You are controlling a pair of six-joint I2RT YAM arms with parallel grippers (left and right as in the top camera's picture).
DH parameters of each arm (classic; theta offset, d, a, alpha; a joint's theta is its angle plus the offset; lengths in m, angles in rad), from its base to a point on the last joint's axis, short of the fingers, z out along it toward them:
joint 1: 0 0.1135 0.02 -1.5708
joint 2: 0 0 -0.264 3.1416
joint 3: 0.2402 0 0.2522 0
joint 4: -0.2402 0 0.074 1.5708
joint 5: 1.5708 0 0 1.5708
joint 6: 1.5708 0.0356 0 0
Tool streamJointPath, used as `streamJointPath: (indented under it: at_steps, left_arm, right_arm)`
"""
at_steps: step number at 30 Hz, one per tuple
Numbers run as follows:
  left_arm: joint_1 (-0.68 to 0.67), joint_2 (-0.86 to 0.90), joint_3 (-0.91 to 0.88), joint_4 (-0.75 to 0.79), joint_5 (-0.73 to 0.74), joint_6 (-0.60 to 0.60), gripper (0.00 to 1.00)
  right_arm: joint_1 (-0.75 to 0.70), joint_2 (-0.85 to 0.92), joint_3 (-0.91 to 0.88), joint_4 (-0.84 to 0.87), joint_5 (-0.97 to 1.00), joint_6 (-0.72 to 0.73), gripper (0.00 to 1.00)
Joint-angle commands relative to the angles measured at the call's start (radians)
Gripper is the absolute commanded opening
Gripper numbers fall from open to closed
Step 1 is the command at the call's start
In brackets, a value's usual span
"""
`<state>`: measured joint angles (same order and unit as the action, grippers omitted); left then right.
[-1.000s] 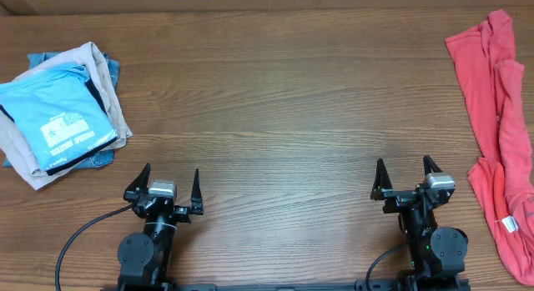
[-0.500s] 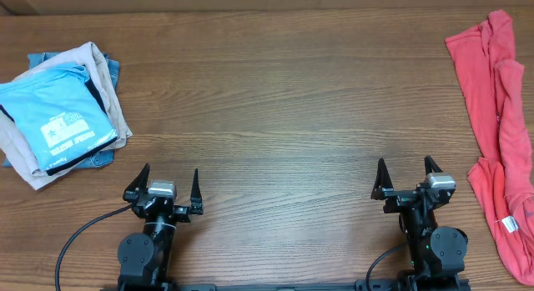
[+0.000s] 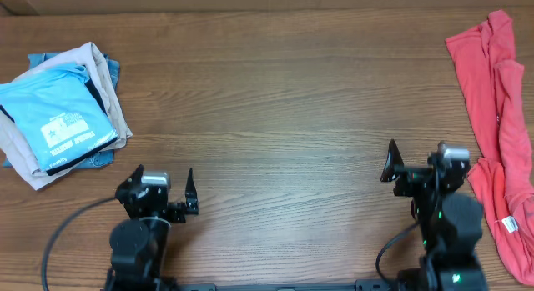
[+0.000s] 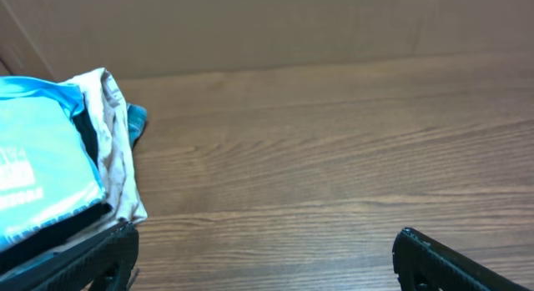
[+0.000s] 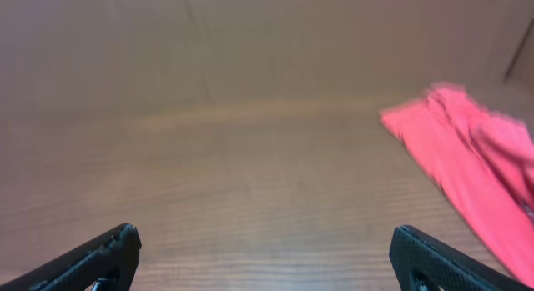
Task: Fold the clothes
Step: 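Reach the right gripper to the red T-shirt and grasp its edge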
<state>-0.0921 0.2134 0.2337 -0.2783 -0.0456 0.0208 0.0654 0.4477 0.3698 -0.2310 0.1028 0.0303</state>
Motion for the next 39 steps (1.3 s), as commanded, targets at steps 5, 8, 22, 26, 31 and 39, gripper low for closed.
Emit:
streamJointPath:
  at_steps: [5,8,22,26,31,39]
  left_arm:
    - [-0.011,0.425,0.338,-0.150,-0.006,-0.029,1.00]
    - [-0.011,0.594,0.478,-0.228,0.061,-0.017,1.00]
    - [-0.011,0.822,0.588,-0.290,0.064,-0.089,1.00]
    - [-0.011,0.822,0.588,-0.289,0.064,-0.089,1.00]
    - [-0.011,0.822,0.588,-0.290,0.064,-0.089,1.00]
    - [-0.011,0.822,0.588,-0.291,0.064,-0.089,1.00]
  right_arm:
    - [-0.006,0.513,0.408,-0.311,0.036,-0.005,1.00]
    - [-0.006,0.676,0.508,-0.364,0.031,-0.004,1.00]
    - [-0.278,0.829,0.539,-0.406,0.129,0.095,1.00]
    - [-0.422,0.849,0.530,-0.414,0.129,0.104,0.99]
    - [-0.562,0.924,0.529,-0.408,0.129,0.104,0.98]
    - [-0.663,1.115,0.529,-0.406,0.092,0.104,0.83]
